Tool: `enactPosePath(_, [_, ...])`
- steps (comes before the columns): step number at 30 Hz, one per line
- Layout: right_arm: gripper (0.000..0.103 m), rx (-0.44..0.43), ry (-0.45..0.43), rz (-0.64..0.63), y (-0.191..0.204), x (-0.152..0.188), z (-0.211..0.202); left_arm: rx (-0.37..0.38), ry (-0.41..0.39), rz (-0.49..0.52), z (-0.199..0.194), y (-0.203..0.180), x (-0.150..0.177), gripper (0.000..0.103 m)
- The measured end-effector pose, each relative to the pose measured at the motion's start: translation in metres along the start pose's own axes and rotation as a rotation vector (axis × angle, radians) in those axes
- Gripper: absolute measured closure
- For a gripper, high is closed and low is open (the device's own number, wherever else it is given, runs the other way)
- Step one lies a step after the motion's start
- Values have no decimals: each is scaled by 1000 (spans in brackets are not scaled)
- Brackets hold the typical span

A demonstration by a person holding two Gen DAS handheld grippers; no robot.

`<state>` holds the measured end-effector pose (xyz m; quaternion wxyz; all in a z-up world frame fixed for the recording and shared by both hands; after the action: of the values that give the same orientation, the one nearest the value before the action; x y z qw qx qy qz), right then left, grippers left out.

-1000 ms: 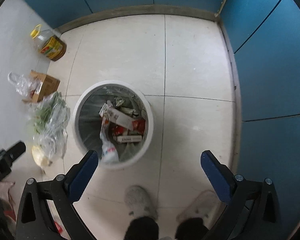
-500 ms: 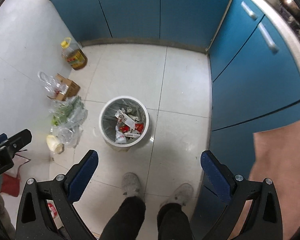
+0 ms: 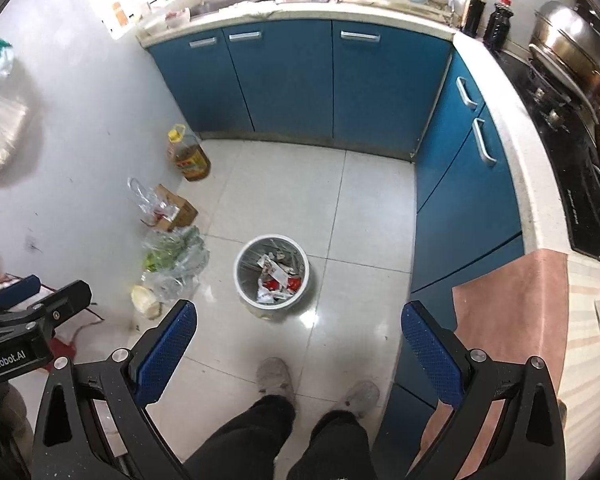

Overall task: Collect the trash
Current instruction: 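Open both tools to drop the packet and wrapper into the bin, then swing both tools back toward the counter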

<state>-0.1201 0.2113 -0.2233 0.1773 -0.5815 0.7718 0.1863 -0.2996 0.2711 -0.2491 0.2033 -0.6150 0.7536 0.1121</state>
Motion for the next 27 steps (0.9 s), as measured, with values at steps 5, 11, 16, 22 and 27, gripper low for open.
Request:
enactPosePath(5, [0,-107,-93,126,-21,-7,-47,27,-102,13,-36,-19,-12,0])
enactPosePath(11, [0,-153,-249,290,-80,-18,-94,104,-235,99,-61,-87,-46,0])
enactPosePath(16, [0,-72,-293,448,-176,1,-126,173,-240,212,-63,-185,-60,0])
enactPosePath(22, [0,106,-260,717,-333,68,-145,306,-104,392,-36,-340,-42,0])
enactPosePath(27, [0,269,-247,969,-462,147,-164,426,143,484,15,-479,12,0])
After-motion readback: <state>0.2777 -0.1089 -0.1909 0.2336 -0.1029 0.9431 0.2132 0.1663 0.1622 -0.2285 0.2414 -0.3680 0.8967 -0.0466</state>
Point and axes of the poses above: each gripper's, at about its wrist camera, not at the fingertips, and z roughly the way its jaws point, y to its left, x to its underside, the point moved 5 cm from there along z, roughly the way its jaws point, and after that the axes turned 7 degrees about -y, right-handed, at the moved point
